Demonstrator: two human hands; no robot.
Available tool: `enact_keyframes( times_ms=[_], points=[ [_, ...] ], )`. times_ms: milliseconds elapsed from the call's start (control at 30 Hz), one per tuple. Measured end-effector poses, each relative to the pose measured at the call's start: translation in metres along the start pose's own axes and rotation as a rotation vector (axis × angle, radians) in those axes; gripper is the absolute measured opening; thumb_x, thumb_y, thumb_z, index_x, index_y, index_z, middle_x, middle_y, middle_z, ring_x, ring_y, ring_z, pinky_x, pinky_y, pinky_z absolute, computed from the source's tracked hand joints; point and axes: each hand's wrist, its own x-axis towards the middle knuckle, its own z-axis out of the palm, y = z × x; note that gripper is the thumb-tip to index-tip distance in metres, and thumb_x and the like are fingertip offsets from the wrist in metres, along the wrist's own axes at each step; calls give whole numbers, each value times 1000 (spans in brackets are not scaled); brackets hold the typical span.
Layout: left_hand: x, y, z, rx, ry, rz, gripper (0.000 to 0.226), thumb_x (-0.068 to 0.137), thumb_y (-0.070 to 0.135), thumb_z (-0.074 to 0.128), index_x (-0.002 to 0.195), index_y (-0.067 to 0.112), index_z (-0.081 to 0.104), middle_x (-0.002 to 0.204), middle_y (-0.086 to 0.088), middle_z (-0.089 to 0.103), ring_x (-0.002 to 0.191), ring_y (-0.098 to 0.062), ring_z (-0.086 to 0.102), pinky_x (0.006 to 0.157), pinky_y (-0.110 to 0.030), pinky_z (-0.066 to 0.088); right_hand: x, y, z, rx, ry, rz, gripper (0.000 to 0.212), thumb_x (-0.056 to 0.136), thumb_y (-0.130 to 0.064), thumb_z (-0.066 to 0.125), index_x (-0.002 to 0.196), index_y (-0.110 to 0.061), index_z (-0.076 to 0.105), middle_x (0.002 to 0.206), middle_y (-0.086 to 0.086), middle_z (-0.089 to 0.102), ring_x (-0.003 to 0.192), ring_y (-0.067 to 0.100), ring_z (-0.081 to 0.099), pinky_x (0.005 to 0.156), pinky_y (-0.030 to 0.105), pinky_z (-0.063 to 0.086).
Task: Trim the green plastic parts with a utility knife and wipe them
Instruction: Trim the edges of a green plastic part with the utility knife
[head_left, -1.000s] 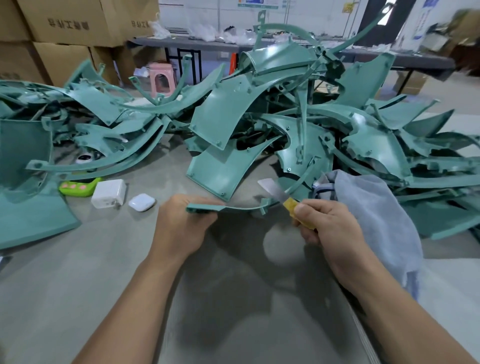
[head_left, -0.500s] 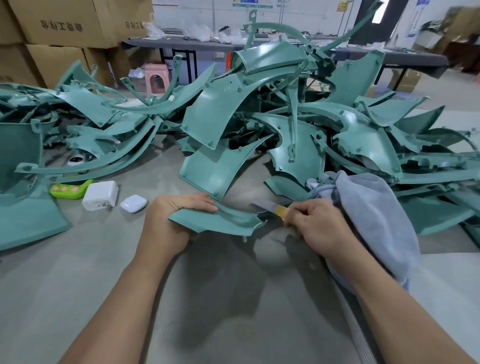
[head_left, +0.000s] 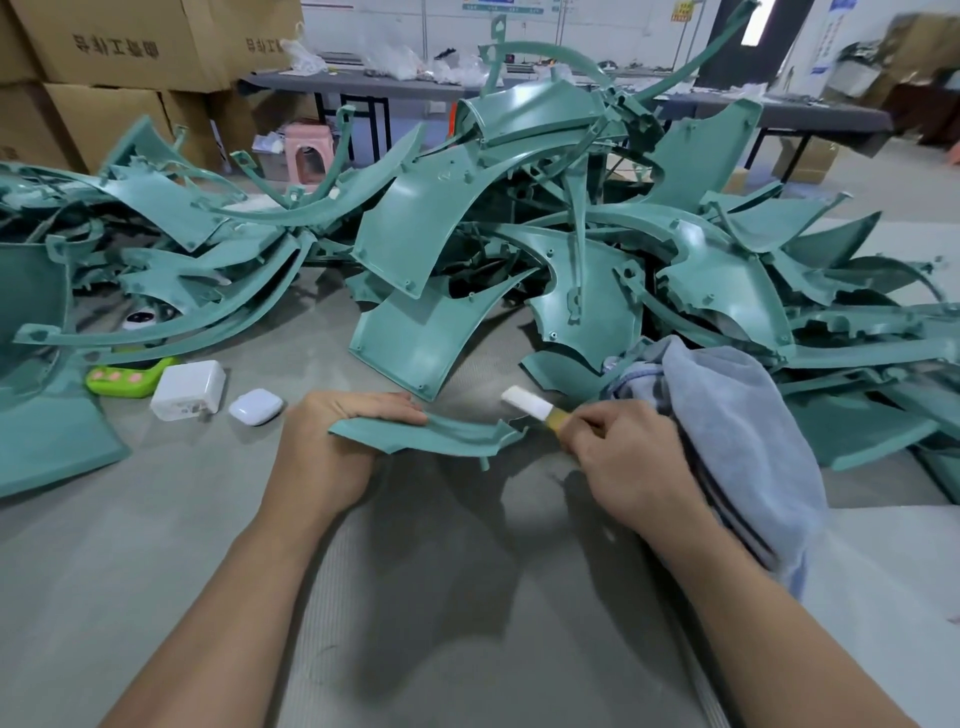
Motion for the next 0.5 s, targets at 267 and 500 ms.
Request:
enact_keyframes(
  times_ms=[267, 500],
  points=[
    [-1, 3, 0, 59, -5, -27, 55, 72, -14, 82, 81, 40, 77, 86, 30, 72, 87, 11, 69, 82, -5, 50, 2, 0, -5, -121, 188, 101, 36, 93, -21, 58, 59, -12, 54, 43, -4, 51, 40, 12, 44, 37, 23, 29],
    [1, 6, 1, 91, 28, -64, 57, 77, -9, 80, 74, 48, 75, 79, 33, 72, 80, 8, 71, 75, -8, 53, 3, -3, -4, -373, 196, 186, 27, 98, -32, 53, 76, -18, 59, 62, 1, 49, 59, 27, 45, 61, 29, 37]
  ],
)
